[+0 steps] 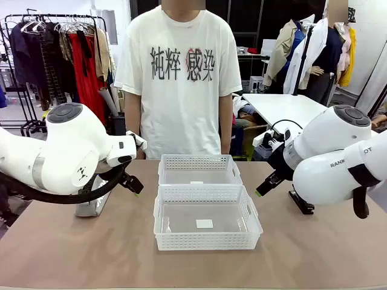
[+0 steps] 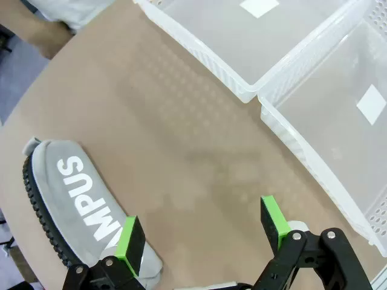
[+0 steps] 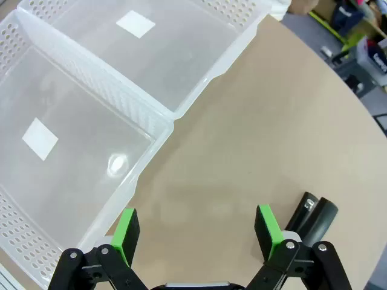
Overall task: Distribute items into two baskets.
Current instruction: Pick up the Pencil pouch that the person points to.
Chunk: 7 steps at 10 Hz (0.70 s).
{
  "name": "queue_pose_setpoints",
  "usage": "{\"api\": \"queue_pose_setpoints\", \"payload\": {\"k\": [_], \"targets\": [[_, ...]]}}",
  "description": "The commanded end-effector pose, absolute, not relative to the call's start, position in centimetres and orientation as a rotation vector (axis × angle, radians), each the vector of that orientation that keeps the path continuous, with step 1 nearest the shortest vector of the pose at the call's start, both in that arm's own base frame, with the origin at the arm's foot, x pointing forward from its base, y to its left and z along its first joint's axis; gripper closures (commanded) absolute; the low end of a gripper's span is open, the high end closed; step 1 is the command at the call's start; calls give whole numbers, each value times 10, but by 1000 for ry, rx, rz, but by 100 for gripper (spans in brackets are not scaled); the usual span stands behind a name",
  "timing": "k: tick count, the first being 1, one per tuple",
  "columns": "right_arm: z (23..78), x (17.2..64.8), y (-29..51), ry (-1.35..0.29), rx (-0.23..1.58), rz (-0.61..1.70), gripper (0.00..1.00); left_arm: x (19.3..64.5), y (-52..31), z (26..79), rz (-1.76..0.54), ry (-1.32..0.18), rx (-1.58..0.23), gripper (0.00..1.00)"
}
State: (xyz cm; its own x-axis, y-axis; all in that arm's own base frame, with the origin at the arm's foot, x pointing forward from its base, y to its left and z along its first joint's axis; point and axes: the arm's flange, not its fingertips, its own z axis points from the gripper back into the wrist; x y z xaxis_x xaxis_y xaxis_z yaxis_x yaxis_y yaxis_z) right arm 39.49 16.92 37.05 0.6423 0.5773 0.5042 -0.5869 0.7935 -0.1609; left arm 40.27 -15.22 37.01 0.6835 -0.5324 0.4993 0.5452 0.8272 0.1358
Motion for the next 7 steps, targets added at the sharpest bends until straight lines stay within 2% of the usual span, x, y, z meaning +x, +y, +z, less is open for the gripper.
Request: {"api": "queue_pose_setpoints", "payload": {"k": [1, 7], "targets": [[371, 395, 169, -568, 18, 663, 0, 403, -152, 370, -604, -552, -24, 0], [371, 395, 169, -568, 18, 663, 0, 403, -152, 370, -604, -552, -24, 0]]}}
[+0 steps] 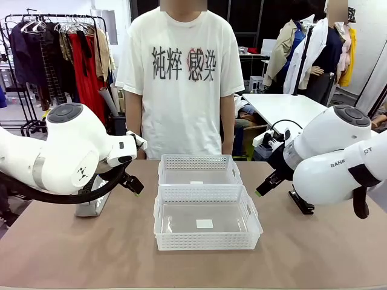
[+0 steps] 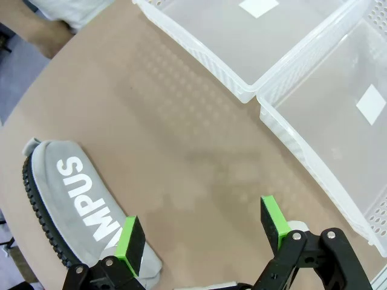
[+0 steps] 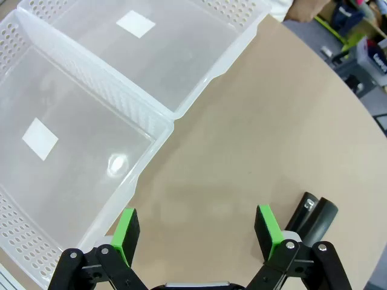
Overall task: Distribute items into two baskets.
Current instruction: Pick up the Pencil pouch that the person points to.
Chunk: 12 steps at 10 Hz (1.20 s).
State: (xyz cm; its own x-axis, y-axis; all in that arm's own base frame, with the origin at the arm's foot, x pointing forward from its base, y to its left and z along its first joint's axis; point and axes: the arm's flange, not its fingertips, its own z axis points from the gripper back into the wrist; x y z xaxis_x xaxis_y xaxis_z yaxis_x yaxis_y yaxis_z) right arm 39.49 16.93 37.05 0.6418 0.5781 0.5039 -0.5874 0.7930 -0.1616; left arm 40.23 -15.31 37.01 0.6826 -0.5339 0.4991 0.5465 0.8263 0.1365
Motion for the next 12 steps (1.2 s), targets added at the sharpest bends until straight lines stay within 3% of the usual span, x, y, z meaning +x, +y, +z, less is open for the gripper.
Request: {"api": "queue_pose_setpoints", "payload": {"k": [1, 12], "targets": [[371, 395, 169, -568, 18, 663, 0, 403, -152, 370, -604, -552, -24, 0], [371, 395, 169, -568, 18, 663, 0, 403, -152, 370, -604, -552, -24, 0]]}}
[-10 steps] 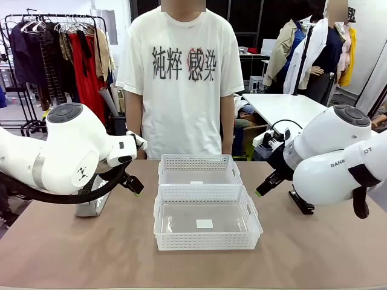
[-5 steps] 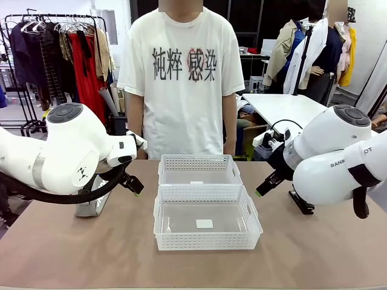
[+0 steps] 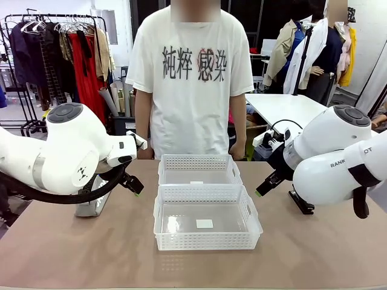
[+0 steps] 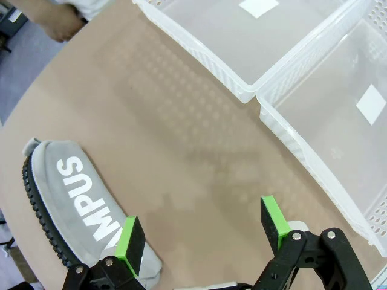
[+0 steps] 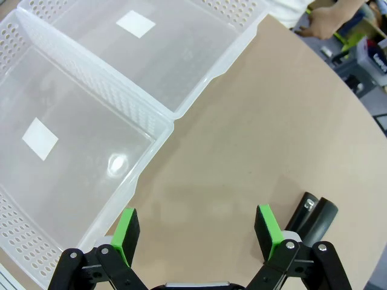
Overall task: Distribute items into two baskets.
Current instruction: Pick up the Pencil pouch that the person points to.
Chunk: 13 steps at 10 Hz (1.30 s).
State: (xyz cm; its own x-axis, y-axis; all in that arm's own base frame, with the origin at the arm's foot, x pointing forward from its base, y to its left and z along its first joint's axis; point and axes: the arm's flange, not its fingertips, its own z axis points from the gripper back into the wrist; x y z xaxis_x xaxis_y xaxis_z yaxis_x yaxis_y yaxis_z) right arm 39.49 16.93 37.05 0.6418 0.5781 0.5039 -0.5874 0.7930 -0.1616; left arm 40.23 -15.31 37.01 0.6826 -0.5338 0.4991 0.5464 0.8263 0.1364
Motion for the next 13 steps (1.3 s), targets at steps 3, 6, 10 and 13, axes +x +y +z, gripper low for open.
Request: {"api": "queue_pose_setpoints", "payload": {"k": [3, 6, 10, 13], "targets": [[371, 395, 169, -568, 18, 663, 0, 403, -152, 370, -604, -552, -24, 0], [371, 395, 171, -557, 37, 651, 0, 398, -151, 371, -627, -542, -45, 0], [387, 398, 176, -486, 102, 644, 0, 386, -143, 389, -637, -541, -105, 0], [407, 403, 180, -408, 167, 613, 0, 377, -135, 397, -686, -583, -180, 0]]}}
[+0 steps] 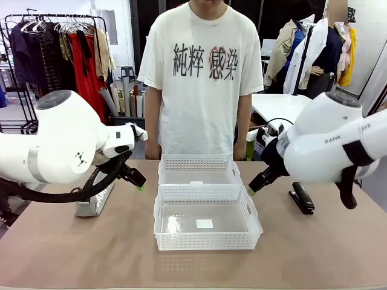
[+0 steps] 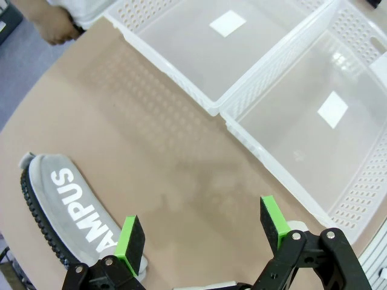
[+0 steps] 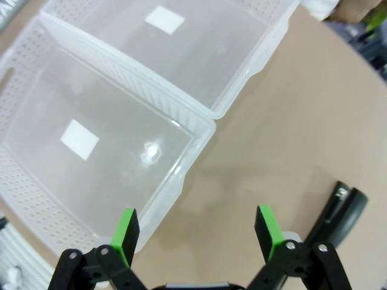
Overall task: Distribute items into two baskets.
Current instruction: Pick up the Pencil pouch that the person points to.
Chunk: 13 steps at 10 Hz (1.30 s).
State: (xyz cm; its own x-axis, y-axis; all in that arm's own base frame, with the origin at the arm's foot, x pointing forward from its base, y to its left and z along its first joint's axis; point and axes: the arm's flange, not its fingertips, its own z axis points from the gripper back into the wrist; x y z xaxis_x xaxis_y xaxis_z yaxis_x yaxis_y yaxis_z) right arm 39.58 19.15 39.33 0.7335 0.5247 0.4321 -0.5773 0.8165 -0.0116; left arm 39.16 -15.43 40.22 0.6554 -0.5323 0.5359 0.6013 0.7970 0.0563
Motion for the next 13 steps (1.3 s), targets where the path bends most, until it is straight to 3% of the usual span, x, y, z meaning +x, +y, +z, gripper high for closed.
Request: {"api": "queue_pose_setpoints", "payload": {"k": [1, 4, 6, 7, 13], "targets": [[416, 407, 181, -382, 193, 600, 0, 374, -128, 401, -712, -589, -215, 0], [434, 419, 178, -330, 296, 559, 0, 365, -111, 411, -740, -594, -335, 0], [429, 422, 178, -438, 270, 576, 0, 387, -134, 427, -720, -596, -263, 0], [436, 414, 185, -351, 259, 534, 0, 387, -134, 427, -720, -596, -263, 0], [436, 414, 185, -351, 259, 534, 0, 387, -134, 427, -720, -596, -263, 0]]}}
